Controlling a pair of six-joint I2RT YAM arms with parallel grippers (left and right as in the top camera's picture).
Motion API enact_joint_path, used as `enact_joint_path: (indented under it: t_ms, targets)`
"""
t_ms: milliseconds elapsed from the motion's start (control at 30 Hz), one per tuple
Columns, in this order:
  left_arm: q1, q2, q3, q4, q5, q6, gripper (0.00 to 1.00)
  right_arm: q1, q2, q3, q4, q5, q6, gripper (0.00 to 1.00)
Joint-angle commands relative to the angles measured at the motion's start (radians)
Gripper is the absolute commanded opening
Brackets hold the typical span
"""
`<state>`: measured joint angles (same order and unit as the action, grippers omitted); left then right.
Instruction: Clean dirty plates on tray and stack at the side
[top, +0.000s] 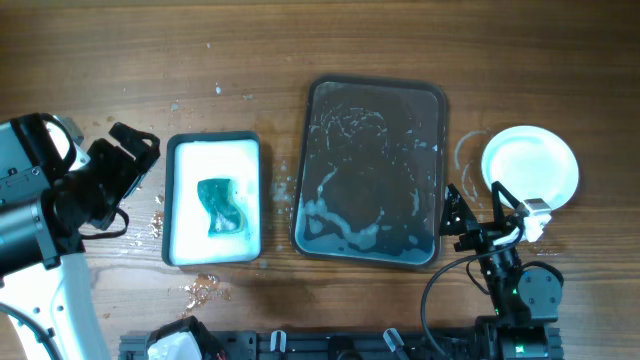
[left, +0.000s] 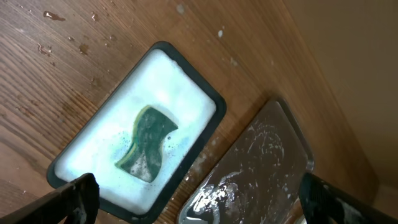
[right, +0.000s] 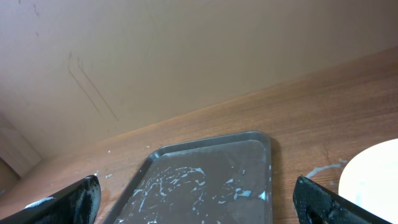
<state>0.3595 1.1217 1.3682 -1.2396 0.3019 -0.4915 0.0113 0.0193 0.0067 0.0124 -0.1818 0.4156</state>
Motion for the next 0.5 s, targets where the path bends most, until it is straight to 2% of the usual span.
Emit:
enact_joint_path:
  t_ms: [0, 67, 133, 267, 367, 467]
  targets:
    - [-0.041, -0.023, 0.003, -0.006, -0.049, 0.016, 1.00, -0.005, -0.009, -0.002, 0.001, 0.013, 0.010, 1.00]
    - [-0.084, -0.079, -0.034, 0.071, -0.113, 0.016, 1.00, -0.005, -0.009, -0.002, 0.001, 0.013, 0.010, 1.00]
    - [-0.195, -0.226, -0.185, 0.312, -0.090, 0.022, 1.00, -0.005, -0.009, -0.002, 0.001, 0.013, 0.010, 1.00]
    - [-0.323, -0.561, -0.628, 0.793, -0.063, 0.157, 1.00, -0.005, -0.009, -0.002, 0.001, 0.013, 0.010, 1.00]
    - [-0.341, -0.814, -0.900, 0.962, -0.064, 0.173, 1.00, -0.005, -0.009, -0.002, 0.001, 0.013, 0.010, 1.00]
    - [-0.340, -1.071, -1.106, 1.025, -0.065, 0.179, 1.00, -0.005, -0.009, -0.002, 0.001, 0.013, 0.010, 1.00]
